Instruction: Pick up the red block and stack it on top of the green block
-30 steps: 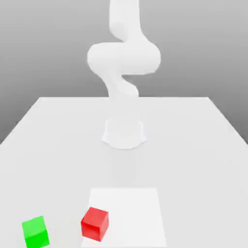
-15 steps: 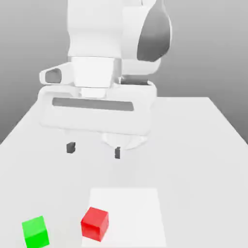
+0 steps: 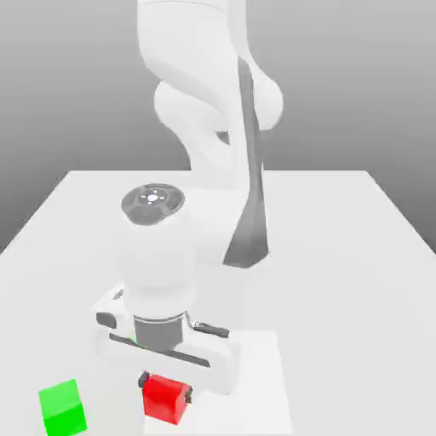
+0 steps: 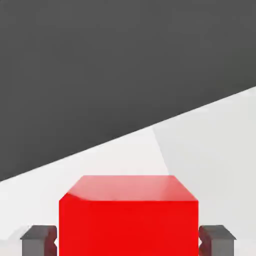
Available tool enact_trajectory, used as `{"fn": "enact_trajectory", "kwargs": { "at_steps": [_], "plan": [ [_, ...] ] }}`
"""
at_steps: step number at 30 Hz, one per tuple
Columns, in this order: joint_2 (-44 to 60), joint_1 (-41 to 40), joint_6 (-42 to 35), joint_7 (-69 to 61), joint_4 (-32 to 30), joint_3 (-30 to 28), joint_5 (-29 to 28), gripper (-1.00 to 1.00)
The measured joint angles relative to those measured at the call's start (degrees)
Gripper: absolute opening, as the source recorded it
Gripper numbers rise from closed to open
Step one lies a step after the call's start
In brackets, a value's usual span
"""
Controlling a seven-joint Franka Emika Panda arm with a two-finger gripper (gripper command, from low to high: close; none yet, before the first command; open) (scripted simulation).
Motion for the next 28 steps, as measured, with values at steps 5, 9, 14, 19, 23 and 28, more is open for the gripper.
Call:
{"fn": "enact_trajectory", "kwargs": {
  "at_steps": [5,9,14,19,23,28],
  "plan": [
    [-2.64,-0.03,-2.22,0.15,-0.42,-0.03,-0.24,-1.0],
    [-8.95,-0.86,-8.93,0.83,-0.05,-1.23,-0.38,-1.0],
    [-6.88,-7.19,-15.52,2.58,8.46,-6.84,2.08,-1.0],
    [0.25,-8.87,-9.92,1.34,9.9,-6.28,4.44,1.0],
    [0.25,-8.87,-9.92,1.34,9.9,-6.28,4.44,1.0],
    [-4.57,-8.53,-14.49,2.54,9.71,-7.0,2.8,1.0]
  ]
}}
